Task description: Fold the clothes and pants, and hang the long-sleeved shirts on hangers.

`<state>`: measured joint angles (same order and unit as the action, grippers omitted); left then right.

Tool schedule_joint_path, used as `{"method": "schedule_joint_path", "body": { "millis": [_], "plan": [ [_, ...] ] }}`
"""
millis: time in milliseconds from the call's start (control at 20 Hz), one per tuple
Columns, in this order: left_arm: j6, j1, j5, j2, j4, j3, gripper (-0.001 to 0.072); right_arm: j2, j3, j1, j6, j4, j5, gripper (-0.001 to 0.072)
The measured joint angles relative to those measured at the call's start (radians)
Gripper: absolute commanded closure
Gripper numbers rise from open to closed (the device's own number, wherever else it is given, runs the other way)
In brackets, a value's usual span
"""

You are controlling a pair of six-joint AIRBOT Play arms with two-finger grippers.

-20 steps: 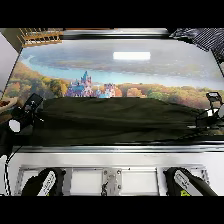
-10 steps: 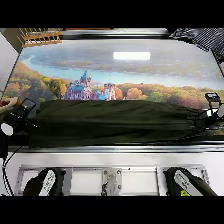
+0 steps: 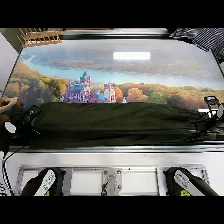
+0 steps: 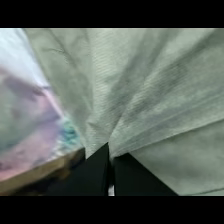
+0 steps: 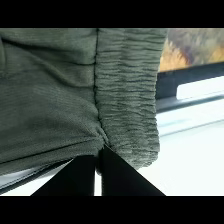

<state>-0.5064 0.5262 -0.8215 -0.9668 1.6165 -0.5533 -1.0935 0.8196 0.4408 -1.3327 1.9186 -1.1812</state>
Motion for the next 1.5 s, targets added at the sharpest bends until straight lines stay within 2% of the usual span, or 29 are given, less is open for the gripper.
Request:
{"method": "schedule_joint_path", "body": {
  "millis": [200,500,700,1500],
  "plan": [
    [0.001,0.0,-0.072,-0.003,0.023,0.0,0.0702,-0.03,-0.004,0.0,0.0,0.029,-0.045,0.0678],
    [0.005,0.0,-0.084,0.165,0.024,0.0,0.0702,-0.015,-0.005,0.0,-0.003,0.046,-0.07,0.0678],
    [0.027,0.0,-0.138,0.225,0.03,0.0,0.0702,-0.002,-0.009,0.0,-0.012,0.06,-0.078,0.0678],
    [0.038,0.001,-0.261,0.029,0.068,0.0,0.07,-0.005,-0.092,0.0,-0.037,0.106,-0.14,0.0659]
  ]
}}
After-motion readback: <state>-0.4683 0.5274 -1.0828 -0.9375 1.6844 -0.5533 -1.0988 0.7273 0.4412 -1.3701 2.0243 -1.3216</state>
